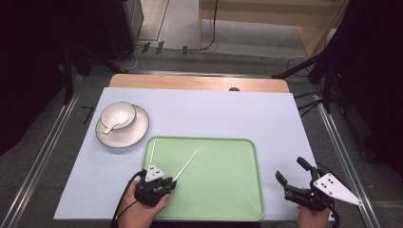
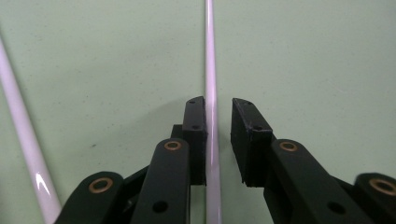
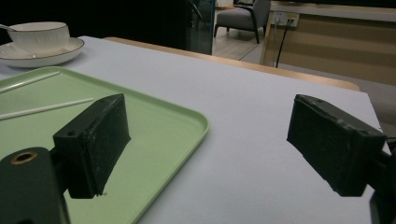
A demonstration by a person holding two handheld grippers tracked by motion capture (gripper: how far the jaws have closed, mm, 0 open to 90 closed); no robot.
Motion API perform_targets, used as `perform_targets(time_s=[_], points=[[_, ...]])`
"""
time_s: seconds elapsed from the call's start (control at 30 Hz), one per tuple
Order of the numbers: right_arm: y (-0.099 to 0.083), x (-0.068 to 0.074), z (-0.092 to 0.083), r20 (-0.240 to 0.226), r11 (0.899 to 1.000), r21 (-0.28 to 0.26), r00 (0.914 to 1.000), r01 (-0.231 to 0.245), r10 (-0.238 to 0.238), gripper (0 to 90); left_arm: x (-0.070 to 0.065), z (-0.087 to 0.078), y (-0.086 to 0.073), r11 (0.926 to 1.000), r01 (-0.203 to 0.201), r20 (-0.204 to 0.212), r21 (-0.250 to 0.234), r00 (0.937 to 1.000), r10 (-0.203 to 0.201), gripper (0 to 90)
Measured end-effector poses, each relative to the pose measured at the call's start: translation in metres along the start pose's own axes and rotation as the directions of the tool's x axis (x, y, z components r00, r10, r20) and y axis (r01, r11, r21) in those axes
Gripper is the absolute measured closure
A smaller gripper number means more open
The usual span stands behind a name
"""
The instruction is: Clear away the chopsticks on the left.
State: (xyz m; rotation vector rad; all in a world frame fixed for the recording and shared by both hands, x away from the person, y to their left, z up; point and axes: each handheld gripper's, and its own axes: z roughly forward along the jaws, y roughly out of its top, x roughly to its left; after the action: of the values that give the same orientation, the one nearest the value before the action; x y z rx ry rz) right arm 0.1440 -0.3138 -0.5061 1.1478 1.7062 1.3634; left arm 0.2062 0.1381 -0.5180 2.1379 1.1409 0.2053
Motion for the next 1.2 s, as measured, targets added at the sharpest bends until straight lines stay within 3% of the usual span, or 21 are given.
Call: perform_targets(time_s=[0.07,0.17,0.27,0.37,0.5,0.67,0.87,0.93,1.07,1.2], points=[[0.000,0.000,-0.001,0.002,1.000,-0.003,1.0000,-0.002,0.002,13.0,0.002,-0.001,0.002,0.9999,-0.004,0.012,0.010,0.9999,0.004,77.1],[0.000,-0.001,-0.002,0.003,1.000,-0.005,1.0000,-0.005,0.005,13.0,0.001,-0.001,0.007,0.9997,-0.016,0.031,-0.020,0.9994,0.016,81.3],[-0.001,-0.003,-0.001,0.005,1.000,-0.008,1.0000,-0.007,0.007,13.0,-0.003,0.005,0.019,0.9985,-0.042,0.052,-0.034,0.9977,0.043,84.6],[-0.001,-0.004,-0.001,0.004,1.000,-0.004,0.9999,-0.013,0.013,13.0,-0.012,0.021,0.041,0.9971,-0.065,0.072,-0.041,0.9951,0.067,90.0],[-0.001,-0.003,-0.001,0.003,1.000,-0.002,0.9999,-0.012,0.012,13.0,-0.021,0.041,0.056,0.9945,-0.101,0.076,-0.027,0.9918,0.103,90.0],[-0.001,-0.004,-0.003,0.005,1.000,-0.006,0.9999,-0.011,0.011,13.0,-0.020,0.055,0.060,0.9939,-0.111,0.049,0.001,0.9927,0.110,90.0],[-0.002,-0.005,-0.004,0.007,1.000,-0.005,0.9999,-0.015,0.015,13.0,-0.006,0.053,0.056,0.9977,-0.067,-0.007,0.002,0.9977,0.067,90.0],[-0.002,-0.004,-0.002,0.004,1.000,-0.004,0.9999,-0.014,0.014,13.0,0.003,0.050,0.054,0.9994,-0.034,-0.030,-0.010,0.9990,0.034,90.0],[-0.001,-0.003,-0.001,0.001,1.000,0.000,1.0000,-0.009,0.009,13.0,0.011,0.046,0.053,0.9997,-0.018,-0.049,-0.017,0.9987,0.017,90.0],[-0.001,-0.001,0.000,-0.003,1.000,0.005,1.0000,-0.004,0.004,13.0,0.026,0.039,0.048,0.9993,0.022,-0.077,-0.031,0.9968,-0.025,90.0]])
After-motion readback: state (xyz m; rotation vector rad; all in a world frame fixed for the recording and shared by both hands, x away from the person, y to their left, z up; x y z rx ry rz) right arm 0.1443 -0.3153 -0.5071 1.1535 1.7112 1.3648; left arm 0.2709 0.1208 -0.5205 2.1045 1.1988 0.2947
